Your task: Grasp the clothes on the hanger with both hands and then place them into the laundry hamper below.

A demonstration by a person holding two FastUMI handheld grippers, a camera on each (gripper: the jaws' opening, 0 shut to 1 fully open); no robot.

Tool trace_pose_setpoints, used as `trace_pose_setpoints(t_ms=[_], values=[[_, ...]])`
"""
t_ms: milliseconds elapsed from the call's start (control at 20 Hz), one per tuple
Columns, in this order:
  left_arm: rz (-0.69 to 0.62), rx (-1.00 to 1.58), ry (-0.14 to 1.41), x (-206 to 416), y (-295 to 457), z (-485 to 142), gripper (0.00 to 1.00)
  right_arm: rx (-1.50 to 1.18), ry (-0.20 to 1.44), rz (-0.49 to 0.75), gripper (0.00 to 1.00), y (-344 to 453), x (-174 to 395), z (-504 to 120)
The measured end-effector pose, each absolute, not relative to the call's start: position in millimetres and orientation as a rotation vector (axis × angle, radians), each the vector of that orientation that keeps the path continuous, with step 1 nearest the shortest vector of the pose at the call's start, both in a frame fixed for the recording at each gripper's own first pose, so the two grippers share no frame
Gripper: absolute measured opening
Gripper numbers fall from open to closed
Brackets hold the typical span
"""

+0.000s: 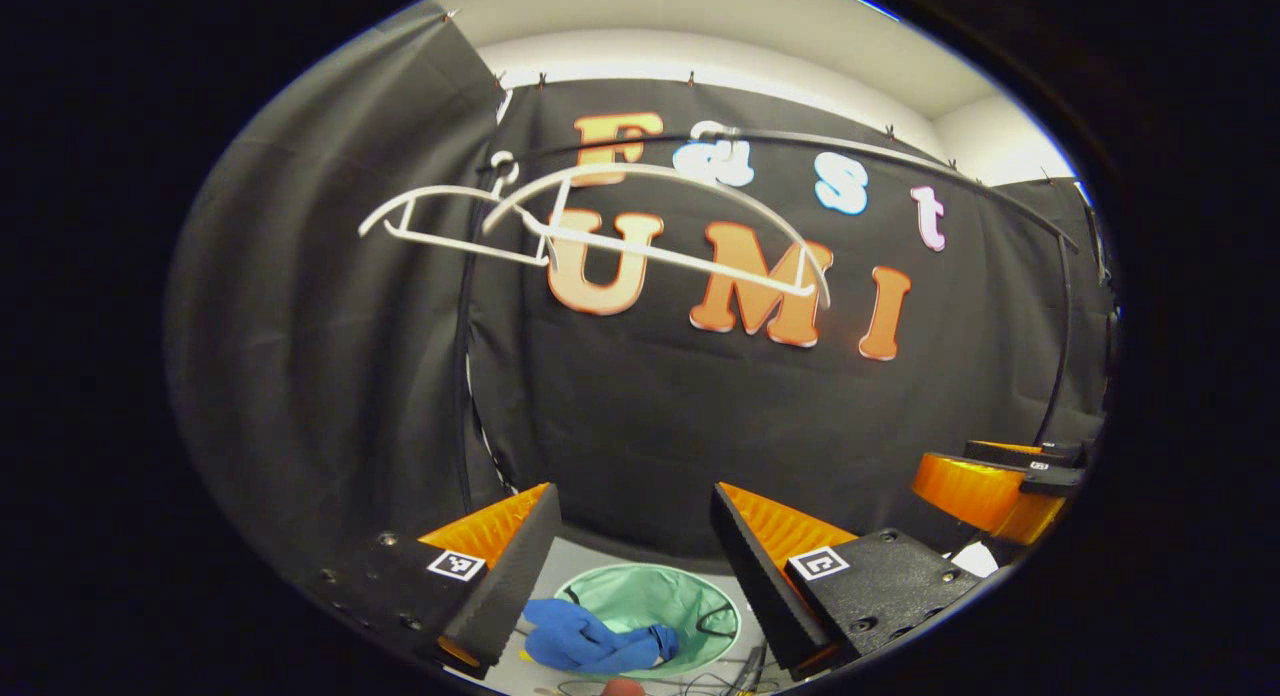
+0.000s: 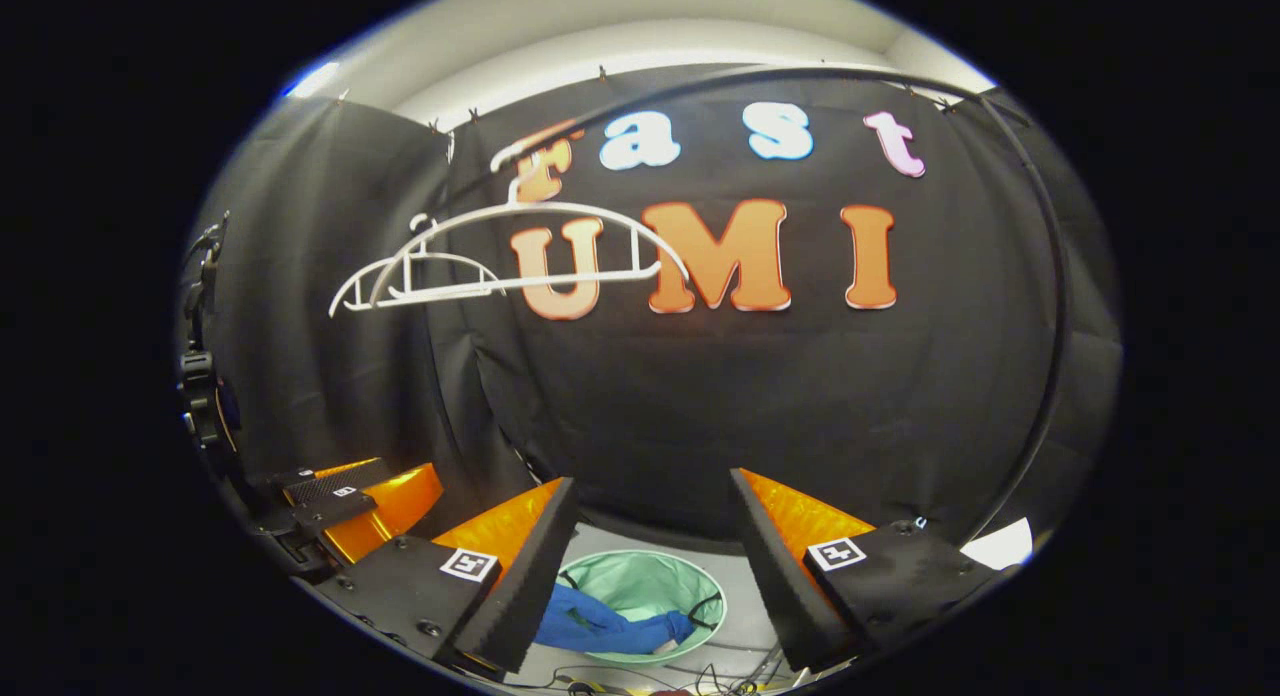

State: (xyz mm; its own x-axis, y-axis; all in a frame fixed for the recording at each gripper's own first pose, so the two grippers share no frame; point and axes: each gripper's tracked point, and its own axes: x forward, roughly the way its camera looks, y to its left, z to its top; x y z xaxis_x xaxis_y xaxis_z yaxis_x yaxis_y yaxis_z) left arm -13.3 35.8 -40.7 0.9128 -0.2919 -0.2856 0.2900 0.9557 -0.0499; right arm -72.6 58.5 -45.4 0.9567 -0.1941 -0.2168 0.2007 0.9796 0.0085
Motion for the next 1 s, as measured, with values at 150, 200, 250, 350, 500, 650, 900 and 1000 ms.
trace_pose_setpoints(t_ms=[150, 200, 250, 350, 500, 650, 900, 1000], values=[[-0.279, -0.067, 0.231, -43, 38, 2, 0.92, 0.014, 0.158, -0.182, 0.88, 63, -89, -10], [-0.271, -0.085, 0.211, -46, 38, 14, 0.92, 0.016, 0.138, -0.175, 0.88, 56, -89, 1], [-0.266, -0.099, 0.192, -51, 39, 25, 0.92, 0.014, 0.123, -0.166, 0.94, 55, -93, 8], [-0.254, -0.104, 0.144, -58, 39, 46, 0.92, 0.012, 0.105, -0.151, 0.88, 53, -105, 17], [-0.236, -0.064, 0.1, -74, 41, 66, 0.92, 0.032, 0.092, -0.124, 0.88, 56, -125, 22], [-0.226, -0.059, 0.064, -87, 39, 79, 0.92, 0.038, 0.078, -0.116, 0.88, 54, -137, 24], [-0.237, -0.045, 0.036, -106, 33, 86, 0.92, 0.031, 0.071, -0.097, 0.88, 53, -151, 27], [-0.228, -0.032, 0.039, -109, 33, 84, 0.92, 0.025, 0.069, -0.091, 0.88, 54, -153, 28]])
